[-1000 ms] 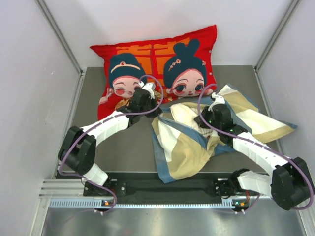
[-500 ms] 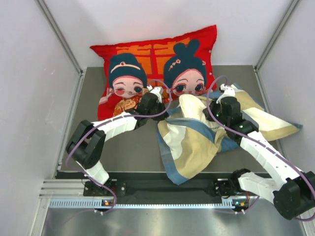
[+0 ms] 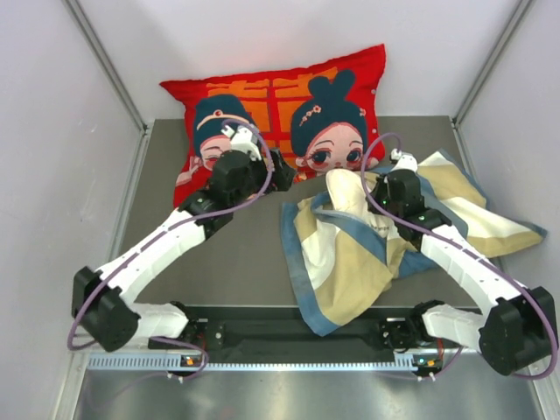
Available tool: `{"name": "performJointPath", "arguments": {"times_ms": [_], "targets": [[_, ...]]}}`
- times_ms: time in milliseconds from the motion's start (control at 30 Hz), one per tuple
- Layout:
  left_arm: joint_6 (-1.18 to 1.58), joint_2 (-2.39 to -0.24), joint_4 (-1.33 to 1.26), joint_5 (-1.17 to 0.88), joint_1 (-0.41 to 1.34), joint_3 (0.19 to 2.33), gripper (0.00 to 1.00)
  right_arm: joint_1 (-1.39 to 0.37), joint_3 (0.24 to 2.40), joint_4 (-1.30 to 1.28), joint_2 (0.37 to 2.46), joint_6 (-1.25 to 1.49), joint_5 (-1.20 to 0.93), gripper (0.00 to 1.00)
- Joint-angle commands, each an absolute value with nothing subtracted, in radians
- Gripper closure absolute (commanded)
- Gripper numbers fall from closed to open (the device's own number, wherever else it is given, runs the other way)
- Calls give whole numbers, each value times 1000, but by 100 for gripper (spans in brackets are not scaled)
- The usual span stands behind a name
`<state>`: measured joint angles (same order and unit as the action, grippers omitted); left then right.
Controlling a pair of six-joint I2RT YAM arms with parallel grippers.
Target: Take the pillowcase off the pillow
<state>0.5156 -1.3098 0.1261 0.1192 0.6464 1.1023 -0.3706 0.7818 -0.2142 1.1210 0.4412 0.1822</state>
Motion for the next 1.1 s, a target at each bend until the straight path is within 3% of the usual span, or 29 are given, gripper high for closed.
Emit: {"name": "performJointPath", "arguments": {"times_ms": [0,267,800,900,933,1067], "targets": [[600,-1276,129,49,664,1109,4,-351,819,-104,1129,460,229,100],[747,-1400,-129,-43,897,1019,3,-350,821,-89,1169,479,209,100],[830,-1634,-262,-140,957,1009,5,-351,770,-100,1117,492,186,100],[850,-1647,-293,-169,965,990,22,-351,781,-104,1117,486,190,100],[860,-1649,-311,-173,968,980,44,-350,784,-106,1118,488,192,100],[879,-1648,-341,-202,977,937,85,-351,792,-106,1131,485,198,100]]}}
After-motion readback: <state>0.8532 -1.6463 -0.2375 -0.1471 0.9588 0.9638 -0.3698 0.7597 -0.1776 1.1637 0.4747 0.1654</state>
